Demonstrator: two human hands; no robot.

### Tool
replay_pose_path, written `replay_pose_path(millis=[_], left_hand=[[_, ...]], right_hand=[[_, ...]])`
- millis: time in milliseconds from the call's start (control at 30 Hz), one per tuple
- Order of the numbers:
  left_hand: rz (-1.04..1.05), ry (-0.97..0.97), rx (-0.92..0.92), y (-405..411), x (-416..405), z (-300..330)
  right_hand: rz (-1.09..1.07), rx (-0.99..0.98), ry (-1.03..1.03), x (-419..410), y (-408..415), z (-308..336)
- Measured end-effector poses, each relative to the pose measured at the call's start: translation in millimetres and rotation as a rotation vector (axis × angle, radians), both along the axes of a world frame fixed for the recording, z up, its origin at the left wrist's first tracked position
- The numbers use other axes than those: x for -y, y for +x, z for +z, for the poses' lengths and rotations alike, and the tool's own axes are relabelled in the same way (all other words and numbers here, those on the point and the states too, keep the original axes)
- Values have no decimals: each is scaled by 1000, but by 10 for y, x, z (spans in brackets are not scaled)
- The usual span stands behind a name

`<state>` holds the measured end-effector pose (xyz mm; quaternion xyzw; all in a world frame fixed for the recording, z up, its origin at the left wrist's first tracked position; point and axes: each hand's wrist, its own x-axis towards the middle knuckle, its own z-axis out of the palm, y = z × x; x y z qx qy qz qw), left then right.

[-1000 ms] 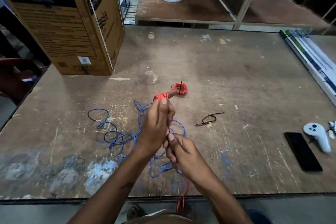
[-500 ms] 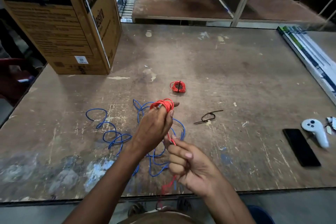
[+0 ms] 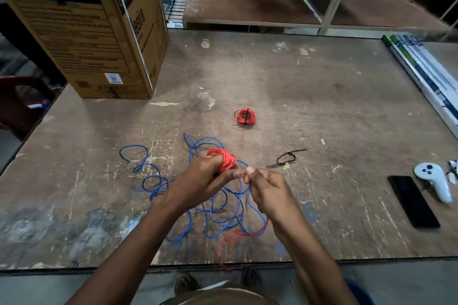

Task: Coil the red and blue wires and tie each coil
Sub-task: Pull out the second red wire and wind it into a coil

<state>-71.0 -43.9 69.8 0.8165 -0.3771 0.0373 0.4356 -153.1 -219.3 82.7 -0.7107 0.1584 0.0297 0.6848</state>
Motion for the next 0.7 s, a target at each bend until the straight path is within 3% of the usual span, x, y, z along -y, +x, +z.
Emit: replay_pose_path(millis=[67, 167, 233, 433, 567, 700], left_hand=[[-71, 1, -58, -66, 38, 57], [-122, 21, -136, -102, 41, 133], [-154, -10, -246, -125, 15, 149], [-80, -366, -573, -141, 40, 154], [-129, -423, -684, -203, 110, 108], [-115, -451, -714, -204, 117, 83]], right_hand=[[-4, 7, 18, 78, 68, -1], [200, 72, -354, 223, 74, 15], [264, 140, -426, 279, 55, 37], [64, 470, -314, 111, -78, 42], [-130, 652, -596, 98, -103, -37], [-59, 773, -847, 119, -95, -111]])
